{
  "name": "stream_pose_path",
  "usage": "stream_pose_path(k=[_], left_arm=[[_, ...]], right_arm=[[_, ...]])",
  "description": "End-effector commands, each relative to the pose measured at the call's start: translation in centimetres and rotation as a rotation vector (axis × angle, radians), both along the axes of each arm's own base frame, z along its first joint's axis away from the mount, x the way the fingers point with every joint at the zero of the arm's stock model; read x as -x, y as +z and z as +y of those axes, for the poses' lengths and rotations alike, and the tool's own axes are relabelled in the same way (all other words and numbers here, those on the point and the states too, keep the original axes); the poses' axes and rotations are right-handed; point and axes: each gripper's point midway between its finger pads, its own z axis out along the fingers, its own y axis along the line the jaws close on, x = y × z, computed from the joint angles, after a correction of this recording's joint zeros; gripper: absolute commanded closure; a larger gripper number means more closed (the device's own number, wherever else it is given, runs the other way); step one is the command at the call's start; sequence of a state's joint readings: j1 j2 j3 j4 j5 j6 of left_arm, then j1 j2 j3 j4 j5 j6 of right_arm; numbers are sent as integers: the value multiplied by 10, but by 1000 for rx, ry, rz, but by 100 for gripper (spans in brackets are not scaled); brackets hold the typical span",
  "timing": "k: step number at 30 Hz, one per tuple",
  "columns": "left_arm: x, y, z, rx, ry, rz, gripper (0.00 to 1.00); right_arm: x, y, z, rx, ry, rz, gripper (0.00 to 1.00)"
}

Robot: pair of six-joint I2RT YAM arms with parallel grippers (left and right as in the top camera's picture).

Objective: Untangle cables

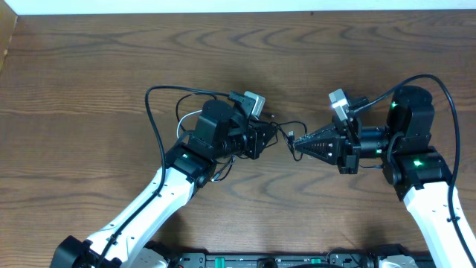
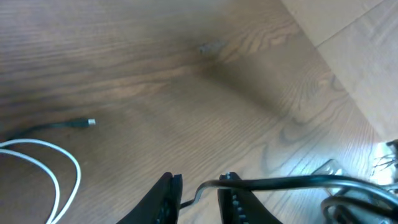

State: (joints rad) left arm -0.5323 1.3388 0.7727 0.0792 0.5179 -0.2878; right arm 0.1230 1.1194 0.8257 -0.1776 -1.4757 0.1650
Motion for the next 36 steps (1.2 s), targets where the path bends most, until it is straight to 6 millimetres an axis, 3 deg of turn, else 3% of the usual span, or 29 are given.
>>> stream_pose_path(k=[1,5,11,24,34,36], left_arm=[[0,1,0,1,6,3,55],[-3,5,-2,23,18,6,41],[-8,16,-5,63,30,-23,39],[-9,20,-7,90,40,-16,43],[4,28,-27,110,-19,-44,47],[3,29,-27,114,-19,-49,52]], right_arm=[[4,7,1,-13,26,5,99],[4,7,1,-13,27,12,99],[6,10,1,-20,39,43,99],[10,23,3,-37,86,18,99],[11,23,5,-37,92,19,99],[11,23,5,-37,92,19,99]])
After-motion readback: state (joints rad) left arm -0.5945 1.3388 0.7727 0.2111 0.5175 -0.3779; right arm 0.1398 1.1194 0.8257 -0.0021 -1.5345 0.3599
